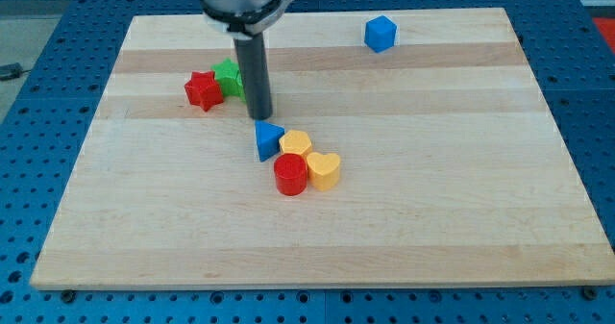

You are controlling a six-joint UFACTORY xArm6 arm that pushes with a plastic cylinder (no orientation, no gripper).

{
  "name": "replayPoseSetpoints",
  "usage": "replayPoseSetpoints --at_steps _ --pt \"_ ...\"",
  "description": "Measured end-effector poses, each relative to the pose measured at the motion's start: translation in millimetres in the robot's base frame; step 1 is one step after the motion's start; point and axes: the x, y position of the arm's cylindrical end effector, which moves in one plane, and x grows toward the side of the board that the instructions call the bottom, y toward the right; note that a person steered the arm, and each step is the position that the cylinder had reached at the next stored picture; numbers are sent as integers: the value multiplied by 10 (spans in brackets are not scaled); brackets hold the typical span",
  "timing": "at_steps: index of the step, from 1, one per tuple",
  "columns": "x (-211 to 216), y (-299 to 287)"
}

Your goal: Push red circle below green star

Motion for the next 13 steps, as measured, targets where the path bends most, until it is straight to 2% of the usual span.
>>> replayPoseSetpoints --at_steps 1,2,3,4,5,7,9,10,12,13 --pt "249 -483" --pt "685 -613" --pt "1061 9" --pt "1083 838" --pt "1083 1072" --pt "1021 1216" --pt "957 975" --pt "880 1038" --pt "450 1366" --pt "433 1098"
